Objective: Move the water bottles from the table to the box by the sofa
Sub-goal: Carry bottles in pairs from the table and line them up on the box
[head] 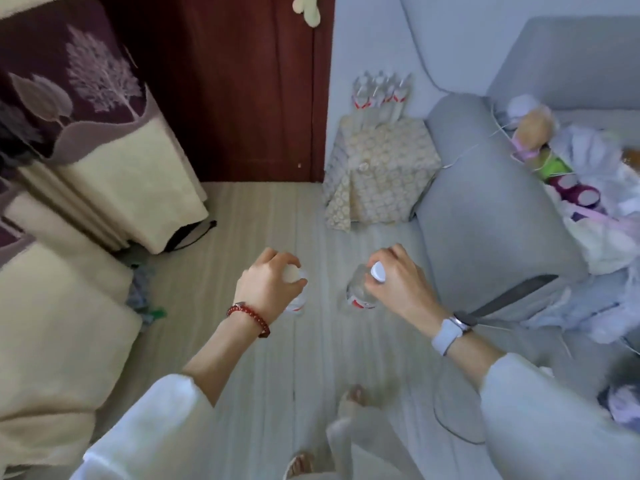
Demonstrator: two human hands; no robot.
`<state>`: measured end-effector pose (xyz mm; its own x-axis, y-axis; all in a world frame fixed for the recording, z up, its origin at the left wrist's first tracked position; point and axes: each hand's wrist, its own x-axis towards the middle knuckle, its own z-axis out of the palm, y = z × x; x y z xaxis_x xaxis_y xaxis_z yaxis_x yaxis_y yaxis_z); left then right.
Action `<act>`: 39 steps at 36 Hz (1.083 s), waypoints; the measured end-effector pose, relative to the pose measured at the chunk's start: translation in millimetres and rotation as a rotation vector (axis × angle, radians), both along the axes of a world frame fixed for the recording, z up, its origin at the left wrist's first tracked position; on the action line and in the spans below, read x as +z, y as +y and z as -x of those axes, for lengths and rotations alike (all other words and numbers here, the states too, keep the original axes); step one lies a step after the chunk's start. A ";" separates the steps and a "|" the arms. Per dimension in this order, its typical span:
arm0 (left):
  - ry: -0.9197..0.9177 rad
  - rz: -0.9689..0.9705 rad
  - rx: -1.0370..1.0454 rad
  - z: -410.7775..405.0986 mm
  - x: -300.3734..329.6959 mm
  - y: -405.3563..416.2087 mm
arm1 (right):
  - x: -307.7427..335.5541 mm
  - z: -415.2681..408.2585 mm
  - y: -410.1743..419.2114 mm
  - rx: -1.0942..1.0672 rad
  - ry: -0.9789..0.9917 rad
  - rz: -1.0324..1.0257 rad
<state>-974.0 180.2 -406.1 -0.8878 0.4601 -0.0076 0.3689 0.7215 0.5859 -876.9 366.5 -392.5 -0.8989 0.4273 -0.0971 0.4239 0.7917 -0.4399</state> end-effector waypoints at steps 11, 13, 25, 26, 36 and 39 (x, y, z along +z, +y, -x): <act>-0.068 -0.022 -0.029 180.2 -12.5 197.7 | -16.1 171.2 187.1 -0.060 -0.023 -0.021; -0.091 -0.019 -0.031 210.5 -14.6 232.1 | -14.9 198.9 220.4 -0.067 -0.021 -0.024; -0.102 0.018 -0.116 386.8 -14.9 424.4 | -14.2 362.5 394.5 -0.151 -0.024 0.020; -0.101 0.023 -0.136 402.6 -17.3 439.8 | -18.1 377.4 408.2 -0.157 -0.027 0.018; -0.110 0.098 -0.315 539.0 -74.5 586.9 | -67.8 510.6 533.9 -0.238 -0.142 0.064; -0.091 0.149 -0.361 569.5 -91.4 627.2 | -86.2 541.2 565.7 -0.270 -0.130 0.075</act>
<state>-1543.5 807.4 -497.5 -0.6617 0.7304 -0.1694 0.5656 0.6346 0.5266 -1418.1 932.2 -478.7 -0.7318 0.6362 -0.2442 0.6710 0.6100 -0.4214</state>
